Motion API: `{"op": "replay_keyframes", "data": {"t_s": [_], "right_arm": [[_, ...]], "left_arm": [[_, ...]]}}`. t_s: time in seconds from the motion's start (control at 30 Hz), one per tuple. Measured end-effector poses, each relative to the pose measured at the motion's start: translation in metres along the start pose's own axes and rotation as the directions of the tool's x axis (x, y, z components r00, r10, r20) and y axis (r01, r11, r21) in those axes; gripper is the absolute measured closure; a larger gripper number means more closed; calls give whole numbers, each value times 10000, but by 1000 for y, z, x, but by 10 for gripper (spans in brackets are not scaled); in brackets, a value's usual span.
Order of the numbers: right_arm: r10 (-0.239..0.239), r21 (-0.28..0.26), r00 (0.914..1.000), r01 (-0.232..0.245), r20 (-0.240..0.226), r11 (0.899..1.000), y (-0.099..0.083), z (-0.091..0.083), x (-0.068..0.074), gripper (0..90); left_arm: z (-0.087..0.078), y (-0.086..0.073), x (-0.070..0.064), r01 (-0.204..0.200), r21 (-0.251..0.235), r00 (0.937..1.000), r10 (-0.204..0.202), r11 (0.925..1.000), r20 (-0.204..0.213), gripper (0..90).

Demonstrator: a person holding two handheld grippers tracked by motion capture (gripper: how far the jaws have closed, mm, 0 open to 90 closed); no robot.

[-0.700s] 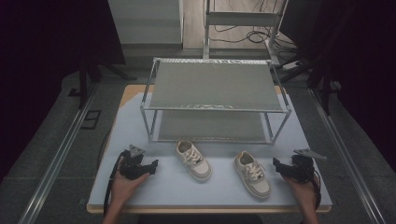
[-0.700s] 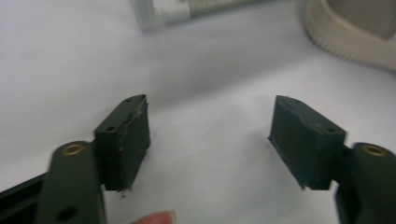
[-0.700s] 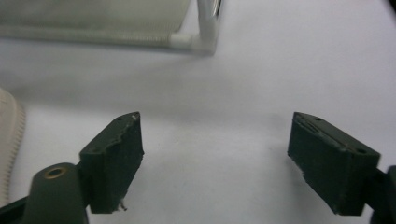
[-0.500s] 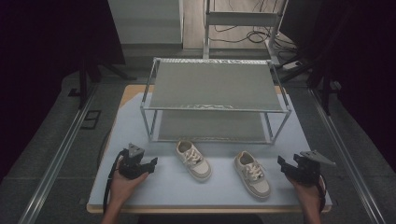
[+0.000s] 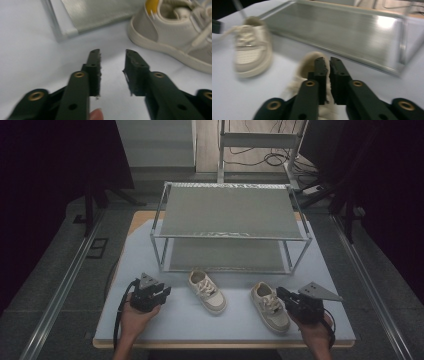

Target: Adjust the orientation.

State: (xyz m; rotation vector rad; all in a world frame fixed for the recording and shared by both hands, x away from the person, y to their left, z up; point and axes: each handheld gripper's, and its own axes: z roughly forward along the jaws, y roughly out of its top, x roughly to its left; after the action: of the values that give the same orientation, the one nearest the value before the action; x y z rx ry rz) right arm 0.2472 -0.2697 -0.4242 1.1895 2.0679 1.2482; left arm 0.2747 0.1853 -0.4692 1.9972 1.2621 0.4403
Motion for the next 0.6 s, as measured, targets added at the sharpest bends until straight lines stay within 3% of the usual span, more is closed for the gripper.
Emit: {"op": "replay_keyframes", "data": {"t_s": [0.2,0.3,0.47,0.6], "right_arm": [[-595,247,9914,628,-1165,9977,11,21,41,895],[-919,458,9821,1007,-1645,9939,12,35,63,896],[-1033,738,9611,1260,-2563,9893,7,61,101,897],[-998,1016,9464,1369,-3072,9854,2,86,126,897]], "left_arm": [[-15,-6,6,468,-209,9986,-463,9987,271,796],[-17,-6,4,526,-302,9974,-510,9982,514,824],[-12,-7,0,339,-249,9972,-321,9991,672,839],[-11,-10,3,495,-272,9959,-473,9984,767,826]]}}
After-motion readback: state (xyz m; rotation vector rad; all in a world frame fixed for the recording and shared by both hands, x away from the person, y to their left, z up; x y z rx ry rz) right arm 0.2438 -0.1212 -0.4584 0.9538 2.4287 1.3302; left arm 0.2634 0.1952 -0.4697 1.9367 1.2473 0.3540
